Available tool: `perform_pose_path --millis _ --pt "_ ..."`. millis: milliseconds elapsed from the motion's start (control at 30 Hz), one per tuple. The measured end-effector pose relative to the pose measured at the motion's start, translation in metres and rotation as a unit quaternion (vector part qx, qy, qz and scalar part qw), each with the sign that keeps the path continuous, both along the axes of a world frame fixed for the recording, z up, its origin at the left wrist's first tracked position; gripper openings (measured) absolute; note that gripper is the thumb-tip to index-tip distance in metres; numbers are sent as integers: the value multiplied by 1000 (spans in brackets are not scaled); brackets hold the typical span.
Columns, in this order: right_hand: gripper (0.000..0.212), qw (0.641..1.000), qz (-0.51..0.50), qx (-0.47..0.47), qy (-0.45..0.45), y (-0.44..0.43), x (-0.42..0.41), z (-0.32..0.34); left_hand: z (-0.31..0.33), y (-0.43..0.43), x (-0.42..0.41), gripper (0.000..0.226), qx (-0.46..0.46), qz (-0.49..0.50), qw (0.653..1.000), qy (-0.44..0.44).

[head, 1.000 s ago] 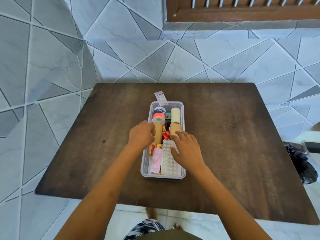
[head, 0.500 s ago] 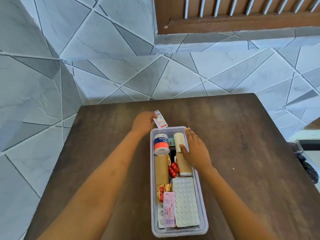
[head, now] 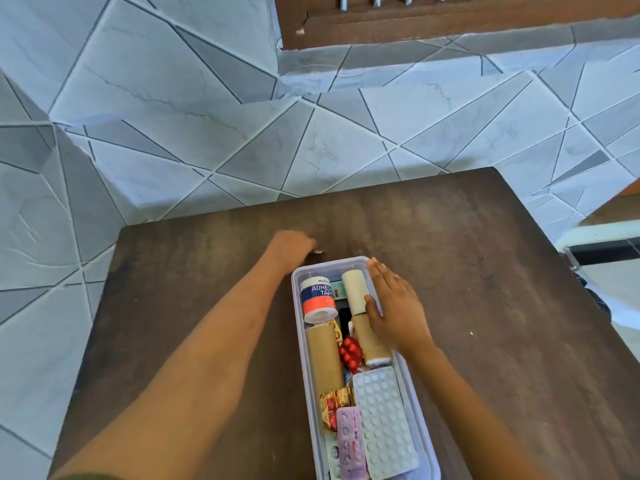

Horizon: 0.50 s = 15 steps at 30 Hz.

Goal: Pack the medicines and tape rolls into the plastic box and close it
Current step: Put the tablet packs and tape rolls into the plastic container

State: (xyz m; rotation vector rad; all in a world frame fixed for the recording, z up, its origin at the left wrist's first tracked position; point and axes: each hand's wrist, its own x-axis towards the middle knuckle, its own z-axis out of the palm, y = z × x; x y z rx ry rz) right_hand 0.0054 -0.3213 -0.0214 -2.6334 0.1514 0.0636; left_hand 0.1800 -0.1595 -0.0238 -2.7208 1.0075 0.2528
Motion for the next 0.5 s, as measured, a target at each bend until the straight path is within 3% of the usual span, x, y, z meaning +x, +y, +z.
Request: perform_pose_path --millis 100,200,300,367,500 --pt "56 1000 7 -1 -12 -2 -2 0 10 5 -10 29 -160 103 981 -19" --pt "56 1000 2 24 -3 -2 -5 2 43 5 -27 27 -370 226 900 -49" --pt "55 998 7 62 7 -5 -15 7 78 0 -60 33 -513 297 805 11" --pt "54 997 35 65 0 -11 -28 6 84 -6 -90 39 -530 323 781 74" --pt "53 995 58 81 -9 -19 -57 -2 57 -26 -139 31 -483 370 779 152"
